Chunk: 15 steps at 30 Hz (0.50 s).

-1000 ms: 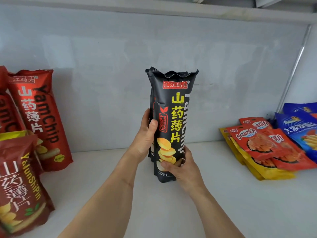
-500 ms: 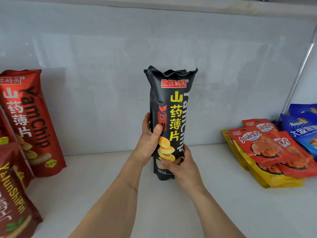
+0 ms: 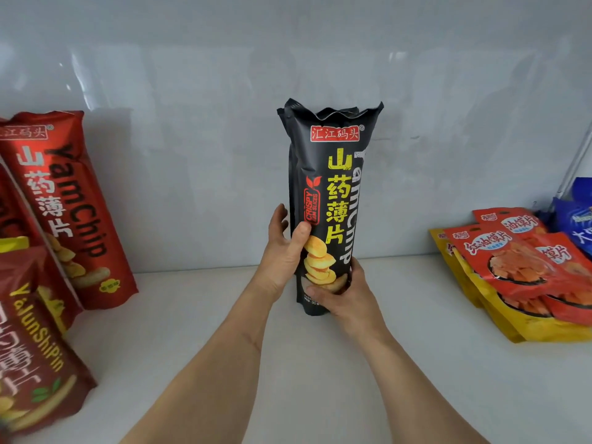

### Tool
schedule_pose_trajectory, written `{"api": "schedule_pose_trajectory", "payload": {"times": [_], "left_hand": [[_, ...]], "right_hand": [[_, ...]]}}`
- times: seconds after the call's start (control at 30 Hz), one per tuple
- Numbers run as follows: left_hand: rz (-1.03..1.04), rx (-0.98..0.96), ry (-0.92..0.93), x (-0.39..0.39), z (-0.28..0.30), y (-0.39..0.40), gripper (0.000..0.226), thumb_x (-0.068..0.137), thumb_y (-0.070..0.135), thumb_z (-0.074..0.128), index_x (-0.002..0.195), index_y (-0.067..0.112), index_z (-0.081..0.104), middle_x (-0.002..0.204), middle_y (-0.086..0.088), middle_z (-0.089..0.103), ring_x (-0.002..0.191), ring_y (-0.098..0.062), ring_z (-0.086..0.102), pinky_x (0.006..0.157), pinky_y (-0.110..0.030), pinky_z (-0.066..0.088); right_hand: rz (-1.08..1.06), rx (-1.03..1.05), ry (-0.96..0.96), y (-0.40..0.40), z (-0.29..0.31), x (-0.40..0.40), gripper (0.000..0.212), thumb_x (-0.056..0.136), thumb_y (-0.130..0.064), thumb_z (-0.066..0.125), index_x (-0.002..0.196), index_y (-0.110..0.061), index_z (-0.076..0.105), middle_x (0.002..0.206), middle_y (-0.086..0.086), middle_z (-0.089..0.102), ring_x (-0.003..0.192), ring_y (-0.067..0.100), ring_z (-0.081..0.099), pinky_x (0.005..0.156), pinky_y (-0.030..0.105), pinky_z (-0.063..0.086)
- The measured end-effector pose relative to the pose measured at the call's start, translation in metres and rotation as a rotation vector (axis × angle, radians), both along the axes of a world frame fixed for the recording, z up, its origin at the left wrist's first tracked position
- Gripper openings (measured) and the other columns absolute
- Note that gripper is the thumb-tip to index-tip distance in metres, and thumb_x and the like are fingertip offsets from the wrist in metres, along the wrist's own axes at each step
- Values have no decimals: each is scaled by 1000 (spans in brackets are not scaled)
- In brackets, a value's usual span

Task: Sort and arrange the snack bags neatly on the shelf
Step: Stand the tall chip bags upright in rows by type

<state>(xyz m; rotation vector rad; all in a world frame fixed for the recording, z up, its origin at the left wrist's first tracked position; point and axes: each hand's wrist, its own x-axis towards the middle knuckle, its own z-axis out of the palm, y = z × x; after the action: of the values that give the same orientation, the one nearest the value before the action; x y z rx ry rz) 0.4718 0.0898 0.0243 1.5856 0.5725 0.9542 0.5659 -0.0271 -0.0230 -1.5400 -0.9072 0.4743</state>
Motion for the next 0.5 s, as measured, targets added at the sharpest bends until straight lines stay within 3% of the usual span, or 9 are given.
{"api": "schedule_pose_trajectory", "payload": {"times": [0.07,0.13,0.23,0.33,0.43,0.5], "left_hand": [[79,7,54,-14,-5,-12,105,70,85,58,154,32,24,156,6,36,143,-11,35,108,-28,34],[185,59,130,-33,-16,-21,73,88,63,57,149,29,36,150,6,42,136,-10,42,100,-25,35],[308,266,418,-64,-32,-31,53,95,52,58,140,25,52,141,9,55,120,-8,55,94,-23,41],[457,647,761,-92,-36,-44,42,99,49,53,132,24,61,132,9,62,113,-17,62,88,-30,46],[571,1052,824,-116,-36,-48,29,92,36,61,107,15,74,102,-3,74,83,-31,70,72,-37,53],[606,1141,914,-135,-36,-48,21,85,31,68,95,13,75,88,-4,73,74,-32,69,67,-38,54]], "right_hand": [[-25,-81,-35,-4,-6,-4,59,66,-23,90,108,-38,52,112,-18,66,101,-3,64,73,10,48],[-89,-223,-89,-11,-6,-10,64,65,-41,86,118,-32,53,123,-6,62,111,14,62,80,22,48],[-191,-493,-235,-21,1,-20,73,78,-50,75,134,-12,47,131,9,52,121,31,53,92,34,46],[-205,-595,-455,-34,5,-41,57,86,-55,59,127,-16,53,122,8,58,114,31,56,90,38,49],[-130,-633,-709,-41,9,-63,43,96,-49,49,127,-19,53,127,4,58,117,28,53,86,36,43],[-88,-591,-811,-40,15,-77,41,99,-45,47,128,-18,54,128,3,59,117,26,54,87,36,44]]}}
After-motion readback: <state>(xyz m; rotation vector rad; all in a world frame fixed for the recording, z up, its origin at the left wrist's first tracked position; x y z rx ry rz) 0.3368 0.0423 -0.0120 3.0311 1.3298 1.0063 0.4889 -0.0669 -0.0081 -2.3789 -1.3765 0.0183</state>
